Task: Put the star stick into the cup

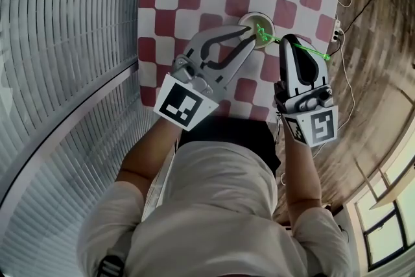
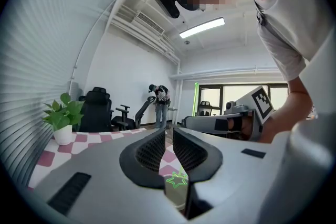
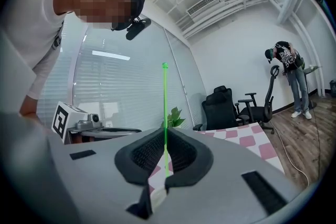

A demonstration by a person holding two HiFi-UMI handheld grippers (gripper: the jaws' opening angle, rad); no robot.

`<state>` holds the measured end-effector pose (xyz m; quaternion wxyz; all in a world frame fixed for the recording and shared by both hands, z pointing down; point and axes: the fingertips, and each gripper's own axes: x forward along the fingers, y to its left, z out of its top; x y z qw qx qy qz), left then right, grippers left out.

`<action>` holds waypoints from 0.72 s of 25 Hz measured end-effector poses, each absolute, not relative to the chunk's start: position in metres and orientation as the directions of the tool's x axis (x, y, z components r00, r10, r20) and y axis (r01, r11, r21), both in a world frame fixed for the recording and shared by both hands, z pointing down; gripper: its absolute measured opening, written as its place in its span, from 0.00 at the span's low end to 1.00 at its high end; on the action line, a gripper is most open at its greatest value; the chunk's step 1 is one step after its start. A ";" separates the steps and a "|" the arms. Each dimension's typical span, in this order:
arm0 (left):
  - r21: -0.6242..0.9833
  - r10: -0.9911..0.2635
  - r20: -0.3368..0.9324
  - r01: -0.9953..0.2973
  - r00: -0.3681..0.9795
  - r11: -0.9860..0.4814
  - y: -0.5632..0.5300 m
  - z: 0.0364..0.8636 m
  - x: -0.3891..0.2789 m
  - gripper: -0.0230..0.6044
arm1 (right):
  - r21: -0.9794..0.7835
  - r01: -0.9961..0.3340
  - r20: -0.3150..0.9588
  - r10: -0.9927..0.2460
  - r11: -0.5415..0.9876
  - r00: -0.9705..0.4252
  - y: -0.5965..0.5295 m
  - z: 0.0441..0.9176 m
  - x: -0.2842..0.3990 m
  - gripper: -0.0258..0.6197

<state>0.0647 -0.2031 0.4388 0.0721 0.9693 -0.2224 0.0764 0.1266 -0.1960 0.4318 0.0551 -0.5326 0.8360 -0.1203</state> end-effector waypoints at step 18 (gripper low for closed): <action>0.064 -0.396 0.241 -0.421 0.886 -0.905 -0.202 0.488 0.065 0.14 | -0.392 -0.835 0.037 -0.901 0.385 -0.433 -0.201 0.474 0.131 0.10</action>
